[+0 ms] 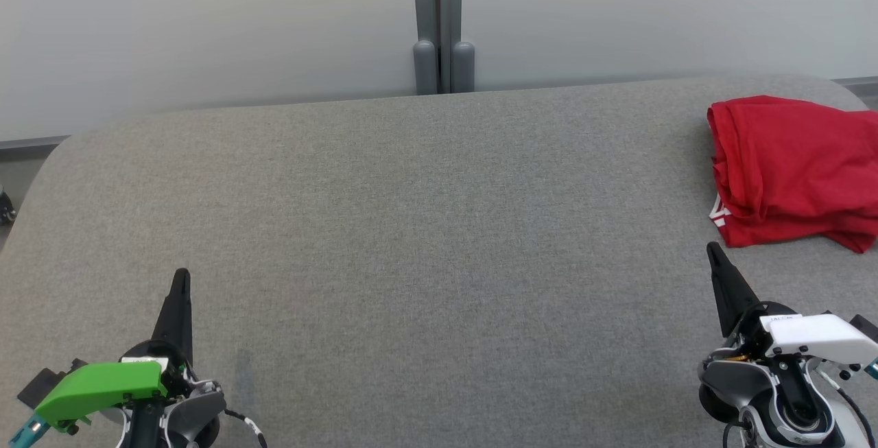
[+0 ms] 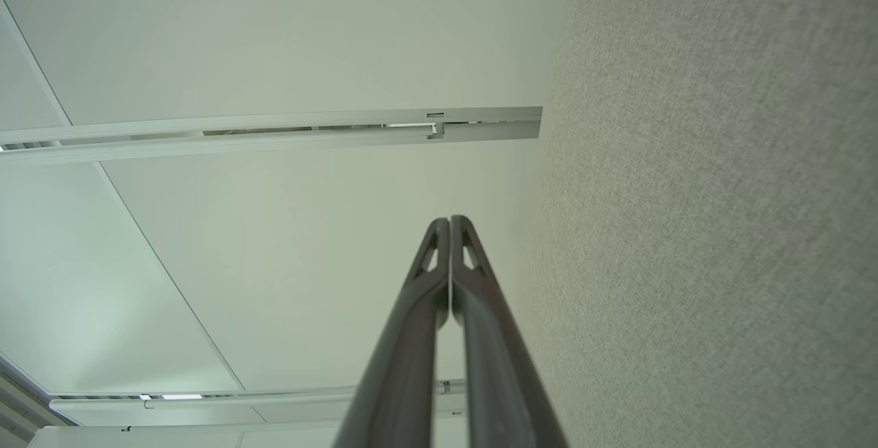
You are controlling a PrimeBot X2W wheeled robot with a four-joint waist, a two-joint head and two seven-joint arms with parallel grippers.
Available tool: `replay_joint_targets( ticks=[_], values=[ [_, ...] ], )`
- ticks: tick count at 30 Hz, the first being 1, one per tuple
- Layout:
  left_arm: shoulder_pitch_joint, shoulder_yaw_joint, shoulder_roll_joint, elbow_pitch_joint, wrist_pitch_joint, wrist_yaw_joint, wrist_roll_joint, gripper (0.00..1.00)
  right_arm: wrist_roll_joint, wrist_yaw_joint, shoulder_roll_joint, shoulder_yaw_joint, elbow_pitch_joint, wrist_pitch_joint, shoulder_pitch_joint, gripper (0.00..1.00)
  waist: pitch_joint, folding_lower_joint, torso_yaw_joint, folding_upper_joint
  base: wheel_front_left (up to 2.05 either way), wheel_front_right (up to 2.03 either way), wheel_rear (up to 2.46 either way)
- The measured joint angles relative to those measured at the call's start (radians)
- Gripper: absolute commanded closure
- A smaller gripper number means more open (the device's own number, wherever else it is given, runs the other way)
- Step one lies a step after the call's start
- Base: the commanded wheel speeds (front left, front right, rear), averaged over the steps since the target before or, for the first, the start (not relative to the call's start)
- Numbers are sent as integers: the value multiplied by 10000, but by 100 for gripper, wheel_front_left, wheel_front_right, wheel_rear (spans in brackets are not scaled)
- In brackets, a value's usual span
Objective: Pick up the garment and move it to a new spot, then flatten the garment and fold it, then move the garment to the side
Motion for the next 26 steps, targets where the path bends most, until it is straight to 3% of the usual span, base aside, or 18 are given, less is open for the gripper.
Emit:
replay_joint_targets(
  ticks=[26],
  values=[
    [0,-2,-6,-2,0,0,-2,100,-48,0,56,-71,4,44,-4,100,0,0,0,0,0,0,0]
  ],
)
